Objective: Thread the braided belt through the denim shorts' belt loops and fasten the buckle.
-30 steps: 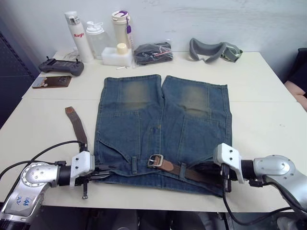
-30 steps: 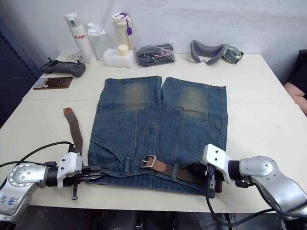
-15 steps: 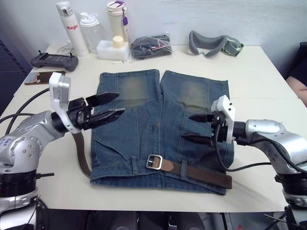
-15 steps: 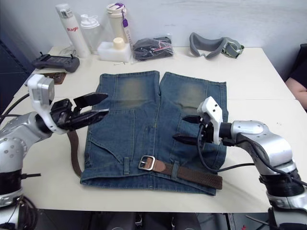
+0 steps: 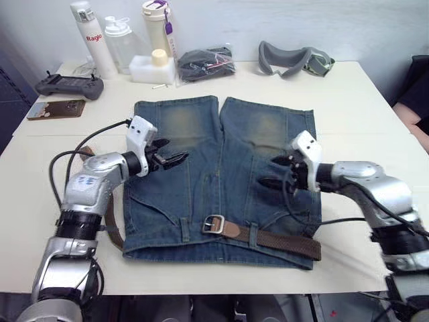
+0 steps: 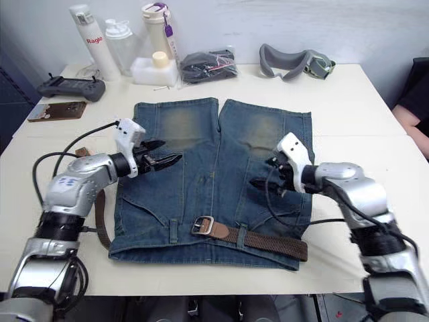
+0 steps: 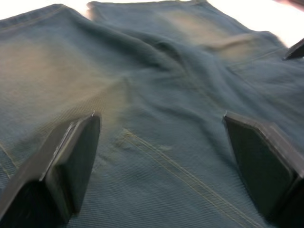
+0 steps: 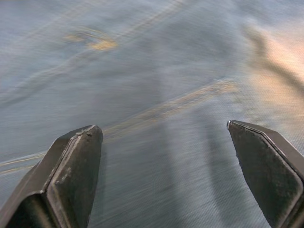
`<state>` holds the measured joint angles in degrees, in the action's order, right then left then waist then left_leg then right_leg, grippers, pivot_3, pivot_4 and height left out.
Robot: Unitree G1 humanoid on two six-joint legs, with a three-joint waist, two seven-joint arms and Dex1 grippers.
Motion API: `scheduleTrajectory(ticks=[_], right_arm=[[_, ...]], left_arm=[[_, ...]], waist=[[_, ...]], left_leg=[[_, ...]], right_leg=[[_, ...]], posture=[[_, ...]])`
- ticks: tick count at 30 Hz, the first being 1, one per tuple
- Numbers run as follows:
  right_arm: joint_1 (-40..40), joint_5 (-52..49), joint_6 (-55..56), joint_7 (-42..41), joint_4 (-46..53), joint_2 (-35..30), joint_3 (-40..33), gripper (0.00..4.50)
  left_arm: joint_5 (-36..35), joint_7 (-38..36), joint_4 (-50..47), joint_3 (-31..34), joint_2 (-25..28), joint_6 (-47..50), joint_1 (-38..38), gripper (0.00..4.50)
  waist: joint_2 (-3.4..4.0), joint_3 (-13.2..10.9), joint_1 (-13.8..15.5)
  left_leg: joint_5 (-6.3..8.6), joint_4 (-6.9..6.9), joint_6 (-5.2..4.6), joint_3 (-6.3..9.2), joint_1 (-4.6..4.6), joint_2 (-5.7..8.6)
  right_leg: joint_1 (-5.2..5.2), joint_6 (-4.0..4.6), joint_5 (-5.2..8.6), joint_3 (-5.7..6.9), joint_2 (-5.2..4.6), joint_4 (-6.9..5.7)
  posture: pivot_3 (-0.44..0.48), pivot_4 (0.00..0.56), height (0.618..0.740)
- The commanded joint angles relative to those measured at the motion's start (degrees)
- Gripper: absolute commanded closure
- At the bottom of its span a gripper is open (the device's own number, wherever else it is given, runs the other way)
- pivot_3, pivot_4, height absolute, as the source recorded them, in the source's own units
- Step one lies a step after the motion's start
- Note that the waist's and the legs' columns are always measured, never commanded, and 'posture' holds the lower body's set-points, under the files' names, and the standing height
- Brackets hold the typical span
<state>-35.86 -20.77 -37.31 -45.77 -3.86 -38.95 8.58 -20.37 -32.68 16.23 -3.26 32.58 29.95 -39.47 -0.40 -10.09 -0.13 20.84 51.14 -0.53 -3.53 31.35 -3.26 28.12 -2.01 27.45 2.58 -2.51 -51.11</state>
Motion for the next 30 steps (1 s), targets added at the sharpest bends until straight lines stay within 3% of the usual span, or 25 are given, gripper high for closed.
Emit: scheduleTrajectory(ticks=[1, 7, 14, 17, 23, 25, 30], right_arm=[[-6.3, 6.6, 8.6, 6.7, -11.8, 4.9, -0.9, 0.04], [-15.1, 11.3, 14.4, 8.4, -30.0, 9.7, -1.2, 0.04], [-13.1, 11.8, 1.3, -0.1, -30.7, 9.2, 1.9, 0.04], [-11.2, 11.7, -1.5, -1.7, -27.5, 9.1, 2.2, 0.90], [-9.3, 13.1, 0.3, -2.7, -22.1, 8.9, 2.6, 3.84], [-9.8, 13.8, 2.3, -2.2, -21.8, 9.1, 2.4, 4.50], [-14.3, 17.3, 10.0, 1.4, -25.7, 9.5, 1.5, 4.50]], left_arm=[[5.6, 2.5, 7.9, -0.5, -2.6, -5.9, -5.1, 0.00], [11.1, 5.4, 24.4, 0.0, -5.6, -12.2, -12.6, 0.00], [14.0, -2.6, 25.8, -4.0, -7.1, -8.0, -10.3, 0.00], [14.1, -3.2, 25.9, -3.2, -8.0, -8.0, -10.6, 0.82], [13.9, -4.0, 25.7, -1.3, -8.9, -7.9, -11.5, 3.54], [13.4, -4.0, 24.6, -0.4, -9.4, -7.2, -11.2, 4.35], [11.7, -3.9, 22.5, 2.6, -10.9, -5.3, -11.7, 4.48]], waist=[[0.00, 0.0, 0.0], [-0.06, 0.0, -0.1], [-0.09, 0.2, 0.0], [-0.15, 0.3, 0.1], [-0.28, 0.4, 0.1], [-0.28, 0.4, 0.1], [-0.27, 0.4, -0.1]], left_leg=[[-0.03, 0.00, 0.00, -0.12, 0.19, 0.02], [-0.46, 0.15, 0.40, -0.29, 0.87, 0.11], [-0.46, 0.13, 0.41, -0.35, 0.66, 0.12], [-0.40, 0.03, 0.37, -0.31, 0.07, 0.12], [-0.30, 0.05, 0.28, -0.27, -0.11, 0.12], [-0.30, 0.05, 0.28, -0.27, -0.10, 0.12], [-0.30, 0.07, 0.27, -0.27, -0.09, 0.12]], right_leg=[[0.30, -0.02, -0.01, -0.11, -0.03, -0.14], [1.15, -0.09, -0.05, -0.30, -0.11, -0.61], [0.98, -0.08, -0.04, -0.38, -0.15, -0.65], [0.36, -0.02, 0.00, -0.31, -0.16, -0.45], [0.17, 0.01, 0.03, -0.29, -0.17, -0.46], [0.17, 0.01, 0.03, -0.29, -0.17, -0.46], [0.21, 0.00, 0.02, -0.31, -0.17, -0.50]], posture=[[0.000, 0.150, 0.656], [0.000, 0.150, 0.656], [0.000, 0.150, 0.656], [0.000, 0.150, 0.656], [0.000, 0.150, 0.656], [0.000, 0.150, 0.656], [0.000, 0.150, 0.656]])
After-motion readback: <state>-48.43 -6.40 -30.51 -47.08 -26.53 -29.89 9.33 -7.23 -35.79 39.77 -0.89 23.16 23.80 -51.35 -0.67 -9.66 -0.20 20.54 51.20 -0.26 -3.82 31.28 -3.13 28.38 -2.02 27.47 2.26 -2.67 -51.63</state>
